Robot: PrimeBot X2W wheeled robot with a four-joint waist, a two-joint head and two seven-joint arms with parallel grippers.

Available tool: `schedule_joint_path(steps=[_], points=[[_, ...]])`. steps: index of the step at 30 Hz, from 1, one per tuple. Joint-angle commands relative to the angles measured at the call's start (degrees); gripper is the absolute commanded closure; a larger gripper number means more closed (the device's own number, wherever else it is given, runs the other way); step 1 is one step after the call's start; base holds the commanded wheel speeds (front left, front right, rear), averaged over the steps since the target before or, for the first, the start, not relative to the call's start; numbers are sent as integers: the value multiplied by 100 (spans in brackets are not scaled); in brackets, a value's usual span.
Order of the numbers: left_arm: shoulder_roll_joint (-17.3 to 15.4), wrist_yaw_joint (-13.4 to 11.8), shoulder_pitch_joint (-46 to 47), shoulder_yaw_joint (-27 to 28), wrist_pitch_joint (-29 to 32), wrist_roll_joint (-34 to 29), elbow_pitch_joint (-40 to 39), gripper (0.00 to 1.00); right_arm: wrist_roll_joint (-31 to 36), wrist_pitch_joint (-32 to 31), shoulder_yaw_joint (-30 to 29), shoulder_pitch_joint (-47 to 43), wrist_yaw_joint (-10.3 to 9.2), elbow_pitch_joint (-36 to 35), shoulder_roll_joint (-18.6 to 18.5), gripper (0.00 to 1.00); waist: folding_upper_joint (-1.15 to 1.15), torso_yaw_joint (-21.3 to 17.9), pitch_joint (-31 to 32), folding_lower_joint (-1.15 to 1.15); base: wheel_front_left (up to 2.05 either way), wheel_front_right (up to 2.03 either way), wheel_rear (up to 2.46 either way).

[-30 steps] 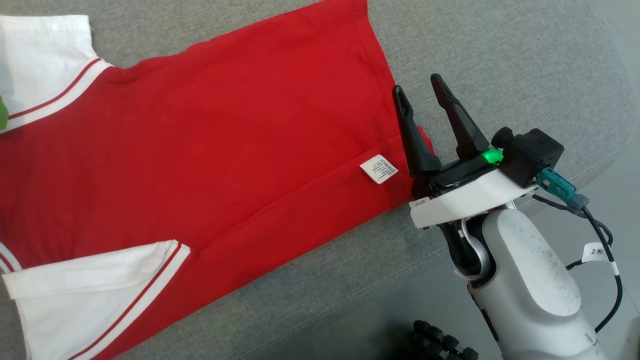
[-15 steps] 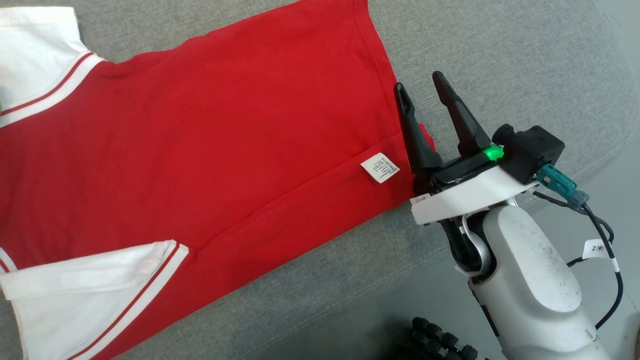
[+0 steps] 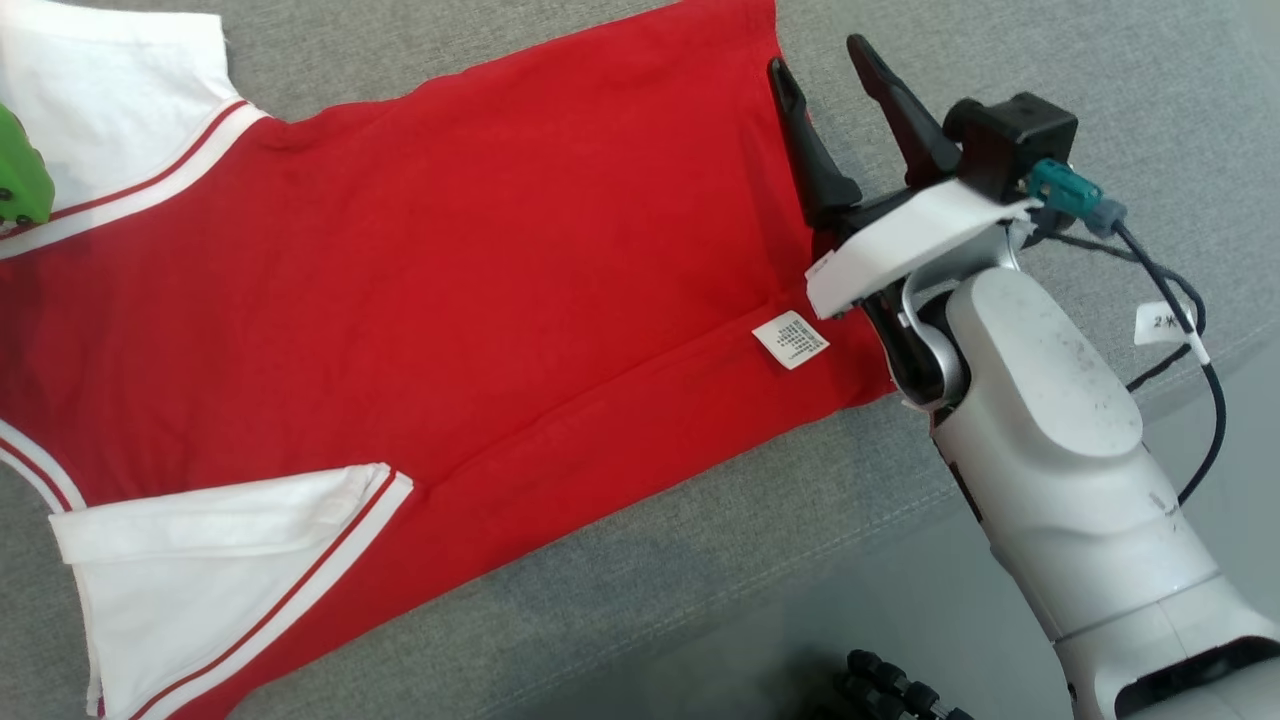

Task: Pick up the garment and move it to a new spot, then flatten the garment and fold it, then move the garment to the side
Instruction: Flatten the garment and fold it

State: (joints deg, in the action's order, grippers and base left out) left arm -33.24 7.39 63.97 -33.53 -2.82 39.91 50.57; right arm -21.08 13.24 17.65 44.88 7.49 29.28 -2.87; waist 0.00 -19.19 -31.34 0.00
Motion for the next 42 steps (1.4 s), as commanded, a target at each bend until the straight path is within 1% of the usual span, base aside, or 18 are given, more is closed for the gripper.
schedule_joint_path(steps=[1,5,12,17,24,25,27,32,42], points=[[-2,8,73,-30,-40,60,-2,100,-93,-66,5,158,0,144,-6,0,0,67,-5,0,0,0,0],[41,8,159,-178,-138,136,-57,100,-164,-312,78,788,0,894,-9,0,0,183,-45,0,0,0,0],[119,8,289,-434,-286,239,-117,100,-136,-375,-4,1616,0,2150,-9,0,0,384,-121,0,0,0,0],[179,9,364,-592,-359,336,-150,100,-227,-339,34,1956,0,2840,-9,0,0,496,-161,0,0,0,0],[275,9,540,-812,-434,455,-236,100,-328,-260,161,2364,0,3579,-10,0,0,676,-303,0,0,0,0],[283,9,561,-842,-447,463,-242,100,-361,-246,187,2405,0,3656,-9,15,0,699,-318,0,0,0,0],[285,9,594,-895,-476,489,-243,100,-375,-199,227,2503,0,3818,-11,100,0,729,-336,0,0,0,0],[249,9,634,-1028,-554,567,-229,100,-343,18,211,2597,-5,4084,-23,100,0,753,-311,0,0,0,0],[148,9,431,-1101,-890,804,-291,100,-110,192,150,2561,-4,4247,-26,100,0,819,-74,0,0,0,0]])
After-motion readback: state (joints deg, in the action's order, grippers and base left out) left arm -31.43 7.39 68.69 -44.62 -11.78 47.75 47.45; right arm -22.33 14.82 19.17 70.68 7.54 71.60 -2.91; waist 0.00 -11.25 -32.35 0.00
